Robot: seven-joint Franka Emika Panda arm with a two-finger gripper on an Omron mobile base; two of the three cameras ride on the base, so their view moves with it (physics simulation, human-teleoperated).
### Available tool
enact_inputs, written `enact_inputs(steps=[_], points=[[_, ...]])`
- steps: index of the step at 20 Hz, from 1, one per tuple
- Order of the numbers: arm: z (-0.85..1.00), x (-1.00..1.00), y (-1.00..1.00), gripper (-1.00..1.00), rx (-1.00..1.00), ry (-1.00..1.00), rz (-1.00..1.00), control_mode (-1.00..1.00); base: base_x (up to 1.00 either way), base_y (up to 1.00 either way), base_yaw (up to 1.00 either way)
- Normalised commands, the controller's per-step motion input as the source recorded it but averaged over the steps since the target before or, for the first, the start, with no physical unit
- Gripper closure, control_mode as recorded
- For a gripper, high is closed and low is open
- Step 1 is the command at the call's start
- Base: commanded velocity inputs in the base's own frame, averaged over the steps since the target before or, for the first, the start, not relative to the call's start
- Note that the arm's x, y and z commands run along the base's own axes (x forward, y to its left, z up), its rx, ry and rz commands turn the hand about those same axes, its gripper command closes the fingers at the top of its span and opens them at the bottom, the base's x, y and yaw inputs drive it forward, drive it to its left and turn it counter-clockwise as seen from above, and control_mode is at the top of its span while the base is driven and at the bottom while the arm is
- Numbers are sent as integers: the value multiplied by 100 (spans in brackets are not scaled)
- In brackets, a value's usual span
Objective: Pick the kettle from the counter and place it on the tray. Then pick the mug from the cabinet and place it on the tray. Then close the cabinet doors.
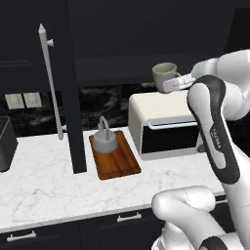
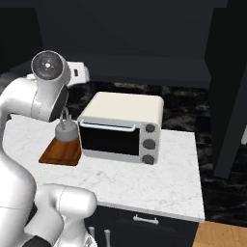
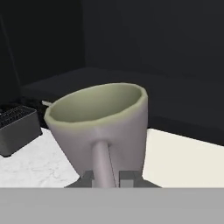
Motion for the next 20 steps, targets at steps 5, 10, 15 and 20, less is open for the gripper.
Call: enact_inputs(steps=[5,10,15,20], points=[[-12,-62,61,100,-20,1,-34,-100,0,0,0],[-49,-23,59,100,-19,26,-38,-100,0,0,0],[-47,-2,42,100,-1,17,-31,-100,0,0,0],[-52,-6,4,100,31,0,-16,-100,0,0,0]])
